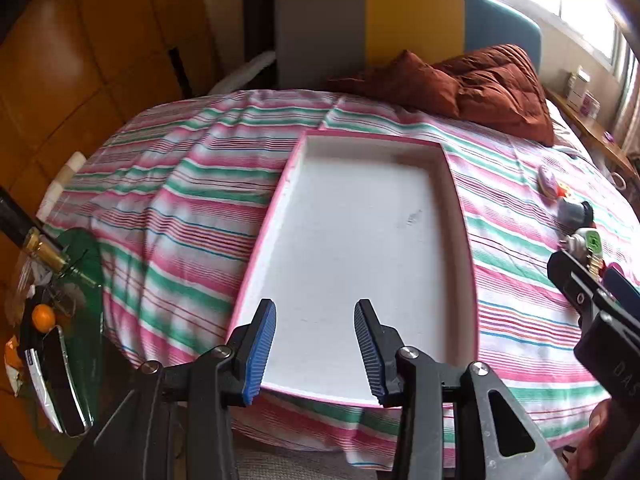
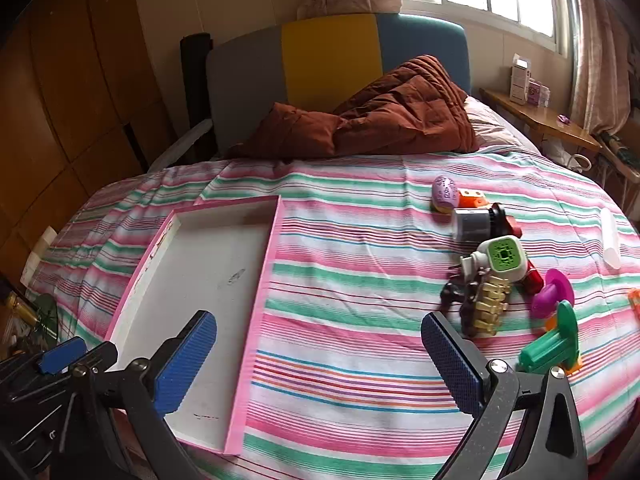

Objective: Organize rigid objects

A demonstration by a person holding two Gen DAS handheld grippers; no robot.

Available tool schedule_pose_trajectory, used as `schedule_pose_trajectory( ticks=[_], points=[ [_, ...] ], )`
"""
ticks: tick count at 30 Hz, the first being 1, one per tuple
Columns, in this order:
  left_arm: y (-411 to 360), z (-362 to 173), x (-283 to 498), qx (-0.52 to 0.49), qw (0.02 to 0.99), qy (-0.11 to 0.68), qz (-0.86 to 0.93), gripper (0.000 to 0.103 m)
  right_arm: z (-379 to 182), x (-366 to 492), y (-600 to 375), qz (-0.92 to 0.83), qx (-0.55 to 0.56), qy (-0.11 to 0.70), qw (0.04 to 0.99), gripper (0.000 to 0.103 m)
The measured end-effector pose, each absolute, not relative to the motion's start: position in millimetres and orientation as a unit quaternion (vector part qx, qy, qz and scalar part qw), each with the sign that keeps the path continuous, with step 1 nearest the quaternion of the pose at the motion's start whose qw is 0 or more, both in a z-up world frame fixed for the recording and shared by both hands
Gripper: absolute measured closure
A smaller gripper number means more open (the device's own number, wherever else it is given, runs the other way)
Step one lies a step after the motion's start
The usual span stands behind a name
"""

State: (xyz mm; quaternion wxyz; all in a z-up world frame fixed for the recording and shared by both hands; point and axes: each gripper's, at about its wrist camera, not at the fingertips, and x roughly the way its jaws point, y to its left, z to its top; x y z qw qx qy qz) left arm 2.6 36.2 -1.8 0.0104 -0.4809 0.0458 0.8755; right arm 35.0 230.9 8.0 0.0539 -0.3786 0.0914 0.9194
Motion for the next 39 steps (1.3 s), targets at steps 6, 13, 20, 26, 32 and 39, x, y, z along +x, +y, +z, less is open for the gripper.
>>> schedule_pose_trajectory(
  ticks=[6, 13, 20, 26, 32, 39],
  points=[
    [65, 0, 3, -0.486, 0.074, 0.05, 0.869, 0.062, 9, 45, 268, 0.912, -0.382, 0.11, 0.097, 0.0],
    [110, 1, 12, -0.483, 0.14, 0.076, 0.861, 0.062, 2, 61, 308, 0.9, -0.391, 0.123, 0.149, 0.0],
    [140, 1, 16, -0.479, 0.217, 0.075, 0.847, 0.062, -5, 76, 337, 0.892, -0.4, 0.113, 0.176, 0.0],
    [162, 0, 26, -0.463, 0.284, 0.071, 0.837, 0.062, -7, 92, 366, 0.892, -0.403, 0.091, 0.182, 0.0],
    [182, -10, 31, -0.479, 0.312, 0.089, 0.816, 0.062, -15, 109, 401, 0.883, -0.422, 0.075, 0.191, 0.003],
    [193, -11, 34, -0.496, 0.342, 0.059, 0.796, 0.062, -28, 117, 417, 0.875, -0.448, 0.025, 0.182, 0.019]
  ],
)
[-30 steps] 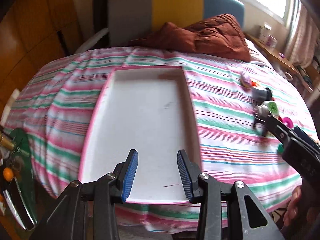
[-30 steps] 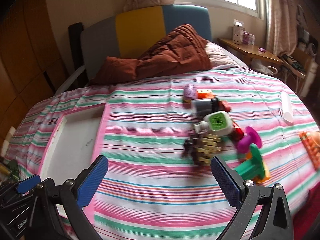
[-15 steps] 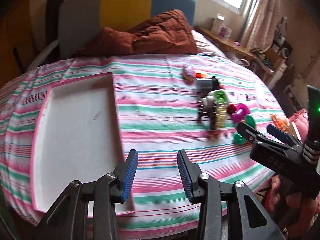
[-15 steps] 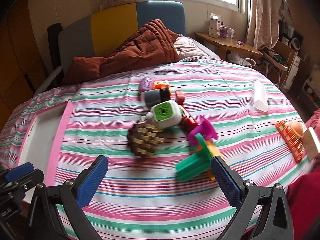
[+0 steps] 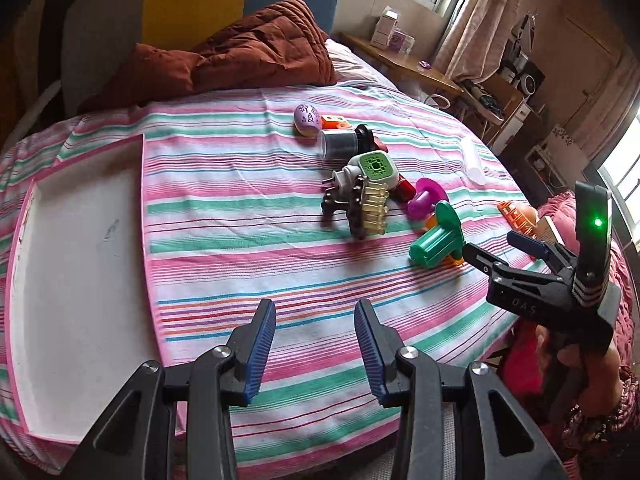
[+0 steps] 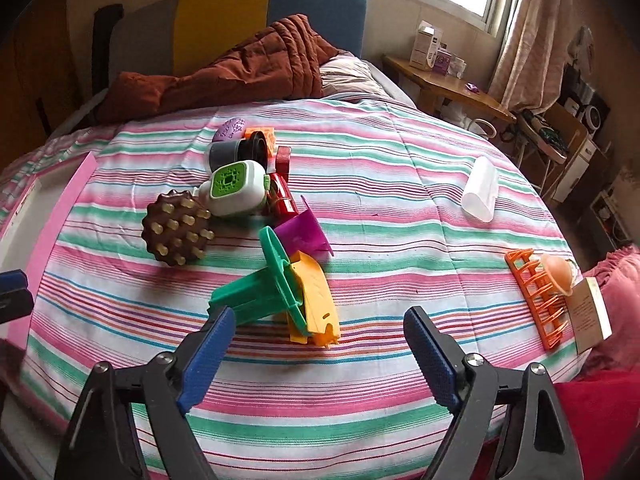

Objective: Organize rigid objects
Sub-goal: 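Close the right tool on the green plastic stand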

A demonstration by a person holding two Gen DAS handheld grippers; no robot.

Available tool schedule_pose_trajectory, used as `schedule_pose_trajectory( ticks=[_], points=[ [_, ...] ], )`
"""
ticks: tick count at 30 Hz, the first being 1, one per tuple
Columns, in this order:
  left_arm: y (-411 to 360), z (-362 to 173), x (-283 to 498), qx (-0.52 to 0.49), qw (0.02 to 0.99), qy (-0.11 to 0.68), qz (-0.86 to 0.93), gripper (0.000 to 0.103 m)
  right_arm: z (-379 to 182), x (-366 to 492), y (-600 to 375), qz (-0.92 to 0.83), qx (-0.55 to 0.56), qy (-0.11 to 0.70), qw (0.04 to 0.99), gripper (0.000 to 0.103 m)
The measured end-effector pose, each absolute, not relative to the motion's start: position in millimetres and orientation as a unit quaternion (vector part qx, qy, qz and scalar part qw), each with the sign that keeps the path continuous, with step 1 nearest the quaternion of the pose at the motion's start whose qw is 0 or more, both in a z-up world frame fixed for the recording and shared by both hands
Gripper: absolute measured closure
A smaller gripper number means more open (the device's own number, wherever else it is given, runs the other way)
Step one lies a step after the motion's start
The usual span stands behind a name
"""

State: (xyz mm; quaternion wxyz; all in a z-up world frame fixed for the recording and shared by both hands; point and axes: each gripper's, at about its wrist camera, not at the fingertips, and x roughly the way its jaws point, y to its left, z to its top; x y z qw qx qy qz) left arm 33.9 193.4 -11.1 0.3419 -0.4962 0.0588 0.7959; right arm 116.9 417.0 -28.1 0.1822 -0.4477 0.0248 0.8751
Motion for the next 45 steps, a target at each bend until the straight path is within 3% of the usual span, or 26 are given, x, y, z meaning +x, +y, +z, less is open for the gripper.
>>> schedule_pose_trajectory(
  ticks=[5, 12, 14, 21, 30, 32, 34, 42, 45],
  points=[
    [194, -15, 35, -0.504, 0.341, 0.042, 0.793, 0.062, -32, 113, 388, 0.878, -0.452, -0.075, 0.139, 0.031],
    [186, -16, 33, -0.504, 0.323, 0.03, 0.801, 0.062, -56, 102, 336, 0.824, -0.432, -0.353, 0.095, 0.038],
    [183, -17, 32, -0.506, 0.317, 0.027, 0.802, 0.062, -69, 100, 327, 0.799, -0.425, -0.417, 0.084, 0.045],
    [175, -21, 30, -0.514, 0.309, 0.014, 0.8, 0.062, -91, 81, 325, 0.759, -0.438, -0.477, 0.067, 0.054],
    [176, -24, 30, -0.519, 0.31, 0.011, 0.797, 0.062, -98, 48, 345, 0.771, -0.477, -0.414, 0.09, 0.06],
    [176, -25, 30, -0.519, 0.31, 0.011, 0.796, 0.062, -92, 43, 351, 0.78, -0.479, -0.391, 0.097, 0.074],
    [173, -25, 29, -0.518, 0.308, 0.01, 0.798, 0.062, -76, 42, 361, 0.808, -0.486, -0.318, 0.099, 0.081],
    [168, -29, 24, -0.526, 0.301, -0.007, 0.796, 0.062, -36, 58, 419, 0.892, -0.442, 0.091, 0.026, 0.082],
    [169, -31, 23, -0.53, 0.301, -0.011, 0.793, 0.062, -49, 63, 421, 0.886, -0.44, 0.146, 0.015, 0.082]
  ],
)
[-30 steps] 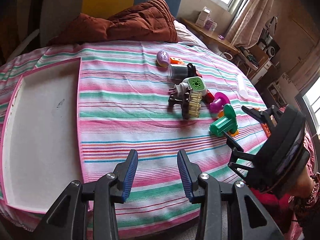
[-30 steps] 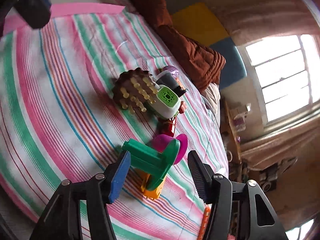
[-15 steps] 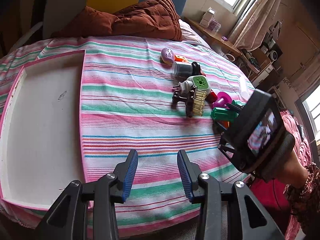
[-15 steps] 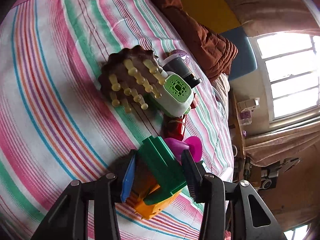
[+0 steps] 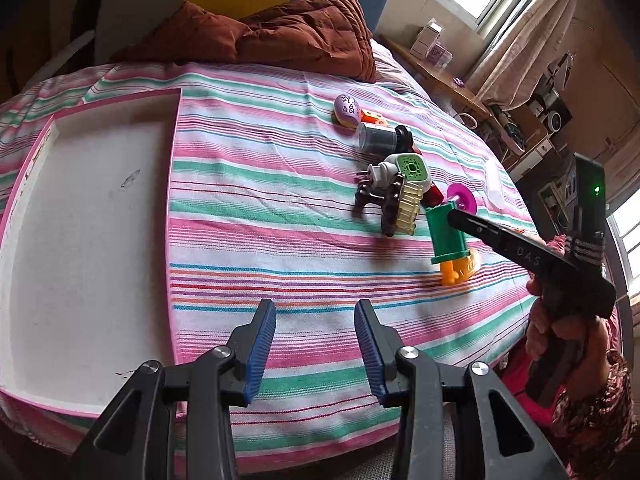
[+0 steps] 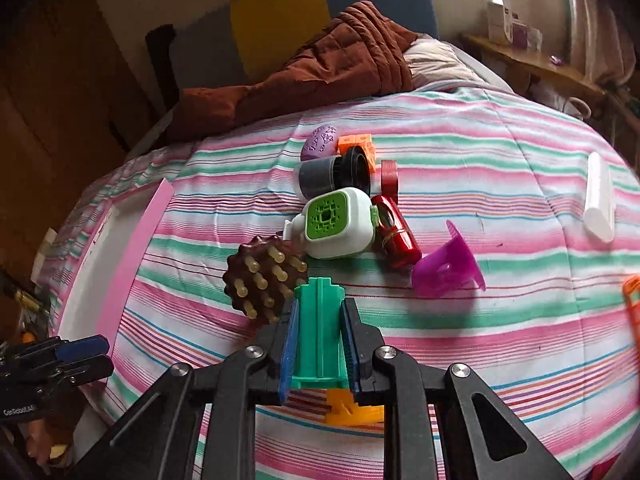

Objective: Organize rigid objects
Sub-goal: 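Close the right tool on the green plastic stand, then lift the green stand with the right tool while the left tool grasps the brown spiky knob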

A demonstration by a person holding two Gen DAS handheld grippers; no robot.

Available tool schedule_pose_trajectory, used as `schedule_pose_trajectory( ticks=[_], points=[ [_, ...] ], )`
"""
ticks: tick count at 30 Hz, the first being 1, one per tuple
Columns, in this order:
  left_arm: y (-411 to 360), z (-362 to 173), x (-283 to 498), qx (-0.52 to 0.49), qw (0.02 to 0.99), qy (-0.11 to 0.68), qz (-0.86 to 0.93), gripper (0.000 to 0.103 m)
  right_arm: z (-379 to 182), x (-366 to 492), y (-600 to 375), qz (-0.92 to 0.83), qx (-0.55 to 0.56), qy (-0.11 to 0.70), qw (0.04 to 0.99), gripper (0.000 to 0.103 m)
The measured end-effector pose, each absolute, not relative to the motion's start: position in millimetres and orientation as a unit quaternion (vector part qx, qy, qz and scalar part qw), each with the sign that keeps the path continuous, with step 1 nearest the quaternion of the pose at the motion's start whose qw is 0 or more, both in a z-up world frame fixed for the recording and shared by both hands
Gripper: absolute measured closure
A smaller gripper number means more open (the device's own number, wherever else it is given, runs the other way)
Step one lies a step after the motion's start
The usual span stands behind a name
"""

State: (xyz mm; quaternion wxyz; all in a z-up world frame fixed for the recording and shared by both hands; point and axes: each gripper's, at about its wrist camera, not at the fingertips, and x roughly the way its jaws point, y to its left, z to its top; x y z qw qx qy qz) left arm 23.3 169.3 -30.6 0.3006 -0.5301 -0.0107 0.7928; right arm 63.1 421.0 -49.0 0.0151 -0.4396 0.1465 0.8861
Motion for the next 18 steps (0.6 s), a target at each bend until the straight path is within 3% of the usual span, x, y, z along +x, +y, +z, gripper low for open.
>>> schedule_pose_trajectory(
  ticks=[8, 15, 18],
  points=[
    [175, -30, 10, -0.539, 0.302, -0.043, 0.785, 0.062, -64, 57, 428, 0.873, -0.458, 0.165, -0.012, 0.081],
    [186, -28, 2, -0.543, 0.296, -0.053, 0.784, 0.062, -71, 12, 401, 0.82, -0.57, 0.038, -0.017, 0.073],
    [186, -25, 3, -0.538, 0.299, -0.052, 0.786, 0.062, -80, -1, 403, 0.789, -0.613, 0.032, -0.012, 0.073]
  ],
)
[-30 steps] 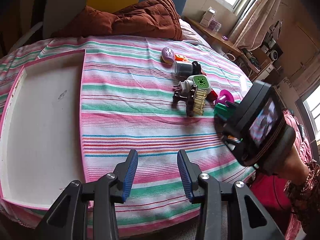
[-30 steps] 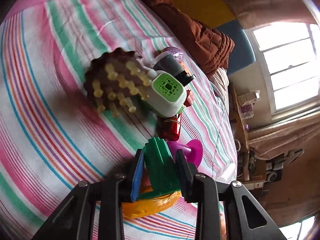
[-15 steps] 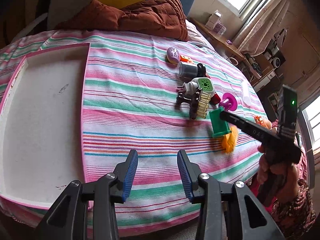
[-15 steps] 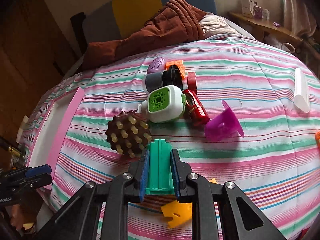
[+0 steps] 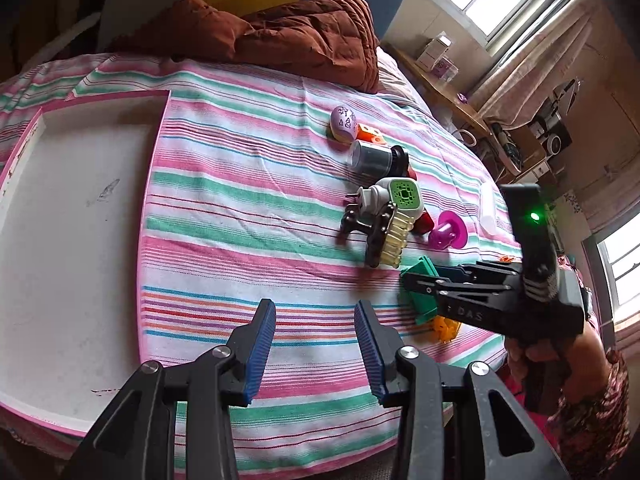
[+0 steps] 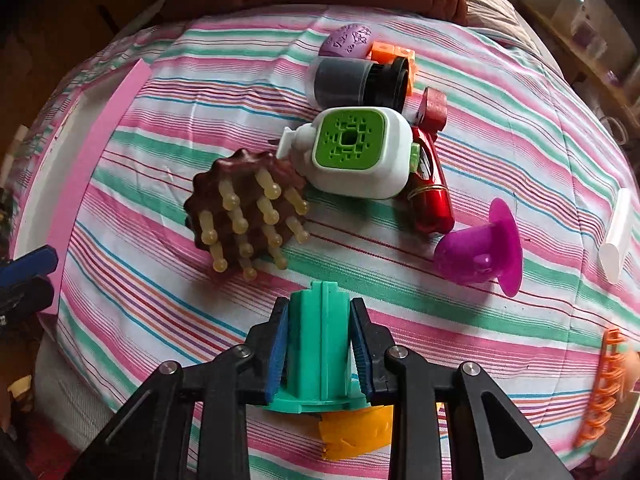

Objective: Organize rigid objects
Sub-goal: 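Lift the green stand with the right tool while the left tool grasps the brown spiky knob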

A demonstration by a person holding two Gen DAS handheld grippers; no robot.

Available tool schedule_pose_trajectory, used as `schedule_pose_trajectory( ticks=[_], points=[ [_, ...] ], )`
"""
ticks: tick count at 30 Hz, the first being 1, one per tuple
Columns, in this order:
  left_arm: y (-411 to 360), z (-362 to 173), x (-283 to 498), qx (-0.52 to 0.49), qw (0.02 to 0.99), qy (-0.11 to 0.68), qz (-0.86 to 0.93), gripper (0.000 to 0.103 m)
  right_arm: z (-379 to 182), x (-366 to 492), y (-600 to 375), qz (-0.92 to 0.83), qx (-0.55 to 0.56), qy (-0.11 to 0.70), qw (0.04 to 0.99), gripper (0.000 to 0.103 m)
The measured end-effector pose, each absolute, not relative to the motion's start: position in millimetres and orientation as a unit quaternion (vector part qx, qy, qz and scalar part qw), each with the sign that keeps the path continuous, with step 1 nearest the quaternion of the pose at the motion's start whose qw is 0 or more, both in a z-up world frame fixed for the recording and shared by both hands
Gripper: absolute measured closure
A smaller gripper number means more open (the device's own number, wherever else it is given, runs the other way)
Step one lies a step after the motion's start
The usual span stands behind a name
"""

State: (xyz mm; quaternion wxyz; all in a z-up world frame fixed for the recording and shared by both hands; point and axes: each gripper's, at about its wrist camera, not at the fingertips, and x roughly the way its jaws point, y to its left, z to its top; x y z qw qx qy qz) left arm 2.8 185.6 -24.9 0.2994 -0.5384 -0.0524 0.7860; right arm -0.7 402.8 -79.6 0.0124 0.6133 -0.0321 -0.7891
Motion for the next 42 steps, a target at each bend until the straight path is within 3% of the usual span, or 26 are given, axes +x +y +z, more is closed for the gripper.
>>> schedule_pose_trajectory(
  ticks=[6, 11, 16, 28, 42],
  points=[
    [180, -29, -6, -0.544, 0.294, -0.07, 0.783, 0.062, -51, 24, 418, -0.847, 0.518, -0.117, 0.022, 0.073],
    [195, -37, -22, -0.561, 0.3, -0.099, 0.766, 0.062, -62, 38, 421, -0.87, 0.476, -0.131, 0.003, 0.073],
    [217, -47, -43, -0.579, 0.299, -0.144, 0.745, 0.062, -56, 52, 412, -0.899, 0.428, -0.094, 0.007, 0.073],
    [262, -98, -89, -0.653, 0.28, -0.323, 0.625, 0.062, -58, 57, 405, -0.903, 0.426, -0.051, 0.003, 0.073],
    [241, -123, -83, -0.637, 0.213, -0.462, 0.579, 0.062, -58, 59, 409, -0.896, 0.438, -0.066, -0.005, 0.073]
  ],
)
